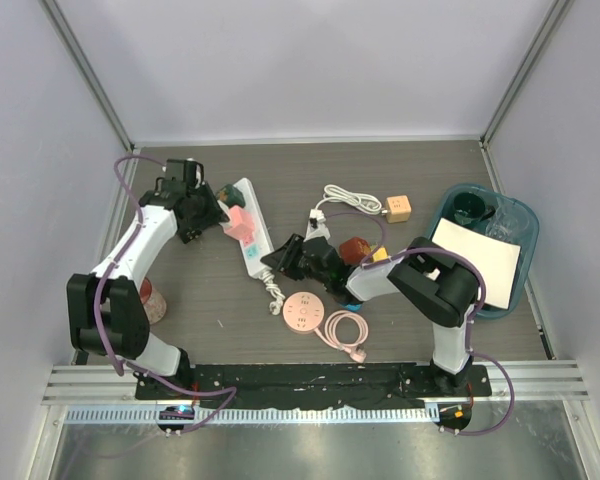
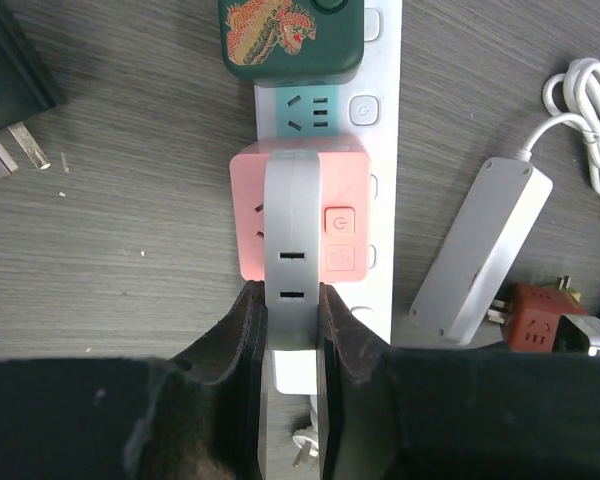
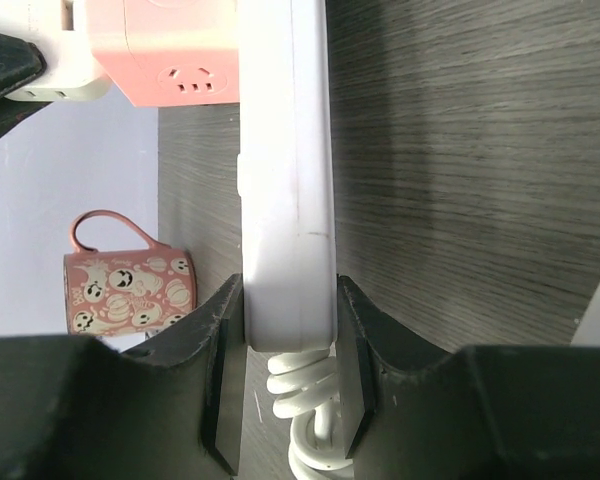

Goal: Pull the plug off the socket

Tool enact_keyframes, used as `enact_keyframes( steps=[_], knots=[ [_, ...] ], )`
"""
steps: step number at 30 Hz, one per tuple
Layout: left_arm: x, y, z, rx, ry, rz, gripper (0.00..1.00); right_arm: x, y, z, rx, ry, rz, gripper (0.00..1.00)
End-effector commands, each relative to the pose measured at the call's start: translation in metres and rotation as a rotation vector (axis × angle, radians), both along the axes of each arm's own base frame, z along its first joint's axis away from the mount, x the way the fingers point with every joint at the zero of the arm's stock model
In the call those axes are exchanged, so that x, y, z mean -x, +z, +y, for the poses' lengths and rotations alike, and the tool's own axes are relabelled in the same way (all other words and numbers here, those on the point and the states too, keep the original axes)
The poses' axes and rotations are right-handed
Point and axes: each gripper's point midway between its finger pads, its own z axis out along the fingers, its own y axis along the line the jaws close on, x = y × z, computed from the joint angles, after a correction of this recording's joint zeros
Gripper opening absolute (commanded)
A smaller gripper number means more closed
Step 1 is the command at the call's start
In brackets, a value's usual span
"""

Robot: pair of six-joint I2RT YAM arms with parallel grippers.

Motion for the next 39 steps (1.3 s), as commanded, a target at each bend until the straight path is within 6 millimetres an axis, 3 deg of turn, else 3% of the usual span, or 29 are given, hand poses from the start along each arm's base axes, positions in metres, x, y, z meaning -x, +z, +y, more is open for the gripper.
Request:
enact_keyframes(
  steps=[1, 5, 10, 14, 18, 22, 25, 27, 28, 30, 35, 39],
  knots=[
    [-0.008, 0.027, -0.012, -0.037, -0.046, -0.075, 0.0, -0.033, 0.036, -0.007, 0.008, -0.142, -0.076, 0.01],
    [-0.005, 0.031, -0.016, 0.001, -0.037, -0.071, 0.0, -0.034, 0.028, -0.014, 0.042, -0.172, -0.073, 0.01],
    [-0.008, 0.027, 0.006, -0.028, 0.041, -0.03, 0.0, -0.03, 0.017, -0.029, 0.031, -0.224, -0.048, 0.01],
    [-0.008, 0.025, 0.01, -0.033, 0.059, -0.02, 0.0, -0.028, 0.013, -0.03, 0.017, -0.23, -0.041, 0.01],
    [-0.005, 0.025, -0.006, 0.048, 0.032, -0.023, 0.0, -0.025, 0.024, -0.028, 0.007, -0.233, -0.068, 0.01],
    [-0.003, 0.024, -0.016, 0.019, -0.009, -0.05, 0.0, -0.025, 0.035, -0.027, 0.028, -0.232, -0.101, 0.01],
    [-0.007, 0.028, -0.024, 0.054, -0.039, -0.071, 0.0, -0.017, 0.052, -0.009, -0.033, -0.137, -0.132, 0.02],
    [-0.011, 0.026, -0.028, 0.063, -0.058, -0.068, 0.0, -0.01, 0.064, 0.005, -0.069, -0.056, -0.14, 0.18],
    [-0.012, 0.026, -0.028, 0.064, -0.059, -0.063, 0.0, -0.009, 0.066, 0.007, -0.064, -0.045, -0.14, 0.4],
    [-0.013, 0.023, -0.032, 0.071, -0.091, -0.059, 0.0, -0.009, 0.068, 0.004, -0.037, -0.047, -0.137, 0.58],
    [-0.016, 0.022, -0.03, 0.048, -0.106, -0.069, 0.0, -0.011, 0.084, -0.013, 0.022, -0.068, -0.171, 0.79],
    [-0.016, 0.017, -0.031, 0.047, -0.112, -0.052, 0.0, -0.024, 0.098, -0.029, 0.069, -0.1, -0.202, 0.78]
  ],
)
